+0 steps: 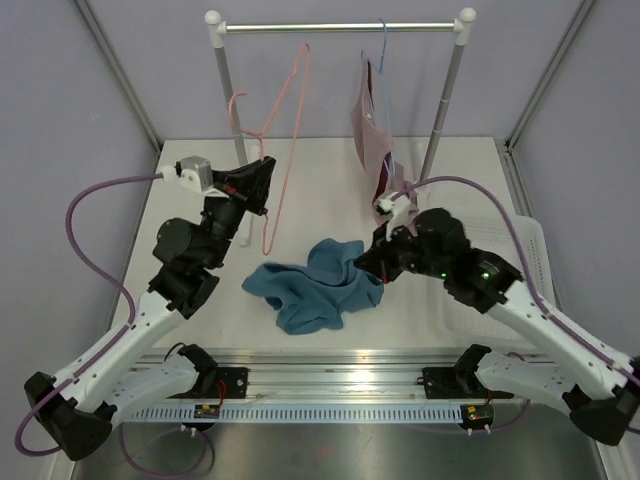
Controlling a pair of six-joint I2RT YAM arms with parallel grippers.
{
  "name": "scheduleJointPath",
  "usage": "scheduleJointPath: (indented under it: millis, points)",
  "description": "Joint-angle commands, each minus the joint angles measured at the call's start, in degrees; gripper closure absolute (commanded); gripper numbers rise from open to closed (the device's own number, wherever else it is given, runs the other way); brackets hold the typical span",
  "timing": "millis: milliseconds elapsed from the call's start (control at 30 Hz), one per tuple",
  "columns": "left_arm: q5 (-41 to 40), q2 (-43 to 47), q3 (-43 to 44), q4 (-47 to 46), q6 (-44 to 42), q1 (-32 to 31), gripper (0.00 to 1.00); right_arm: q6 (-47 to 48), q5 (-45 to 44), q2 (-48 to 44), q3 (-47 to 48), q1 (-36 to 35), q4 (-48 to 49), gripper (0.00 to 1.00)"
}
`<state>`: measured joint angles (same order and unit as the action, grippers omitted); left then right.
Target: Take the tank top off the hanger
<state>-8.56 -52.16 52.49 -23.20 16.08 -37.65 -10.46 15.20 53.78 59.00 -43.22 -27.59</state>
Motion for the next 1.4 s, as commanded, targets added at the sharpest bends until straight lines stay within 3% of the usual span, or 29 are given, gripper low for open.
scheduleJointPath:
  millis: [0, 100, 167, 200, 233, 300, 333, 367, 433, 567, 700, 833, 967, 1000, 1133, 1267, 1367]
  points:
    - [-6.8, 1.3, -5.7, -19.4, -1.7, -0.2, 1.00, -1.7, -14.8, 10.4, -0.6, -6.4, -5.4, 1.00]
    - [-6.2, 1.1, -6.7, -21.5, -3.1, -0.2, 1.00, -5.5, -21.3, 14.7, -3.4, -7.4, -3.9, 1.00]
    - [-7.3, 1.1, -4.0, -15.7, -2.8, -0.2, 1.00, -7.3, -24.0, 13.3, -5.9, -7.6, -1.8, 1.00]
    - [-8.9, 0.8, 0.6, -6.5, -1.8, -0.2, 1.00, -8.5, -24.7, 12.6, -6.4, -7.5, -1.2, 1.00]
    - [-9.8, 0.4, 2.9, -1.3, -1.0, -0.2, 1.00, -9.0, -24.5, 11.4, -7.0, -7.5, 0.2, 0.86]
    - [-13.7, -1.4, 9.6, 14.4, 2.4, -0.3, 1.00, -8.3, -18.8, 10.9, -7.4, -7.5, 3.9, 0.43]
    - [-15.2, -2.1, 11.1, 18.8, 3.6, -0.4, 1.00, -8.3, -16.8, 11.1, -8.2, -7.5, 5.5, 0.14]
    - [-16.6, -2.8, 12.5, 25.0, 4.1, -0.4, 1.00, -8.2, -15.5, 11.3, -8.3, -7.5, 6.8, 0.01]
    - [-17.5, -4.3, 16.0, 29.8, 4.9, -0.6, 1.00, -8.5, -12.8, 13.4, -7.9, -7.7, 8.8, 0.01]
    - [-19.8, -6.9, 23.0, 40.4, 4.8, -0.7, 1.00, -10.3, -16.3, 16.4, -7.8, -7.7, 10.4, 0.01]
    - [-19.5, -12.1, 33.3, 46.0, 1.5, -0.7, 1.00, -11.9, -10.9, 17.2, -10.0, -7.7, 15.6, 0.01]
    - [-17.6, -24.9, 49.1, 51.7, -1.4, 0.9, 1.00, -12.8, -9.8, 17.2, -11.4, -7.7, 16.6, 0.01]
    - [-9.5, -35.8, 62.0, 55.9, 0.5, 6.1, 1.00, -12.7, -6.9, 15.3, -13.3, -7.7, 19.1, 0.00]
    - [-8.4, -37.8, 67.8, 56.8, 0.7, 7.0, 1.00, -12.5, -3.0, 14.3, -14.0, -7.7, 22.2, 0.01]
    - [-2.8, -44.7, 73.6, 54.5, 0.4, 10.4, 1.00, -13.8, 1.0, 12.2, -19.3, -7.7, 31.4, 0.00]
    - [0.6, -50.5, 78.5, 51.8, -0.2, 11.6, 1.00, -14.0, 3.2, 14.2, -19.1, -7.7, 31.7, 0.01]
    - [1.2, -55.0, 81.9, 52.5, 0.2, 11.9, 1.00, -14.3, -0.5, 16.4, -18.5, -8.7, 31.0, 0.00]
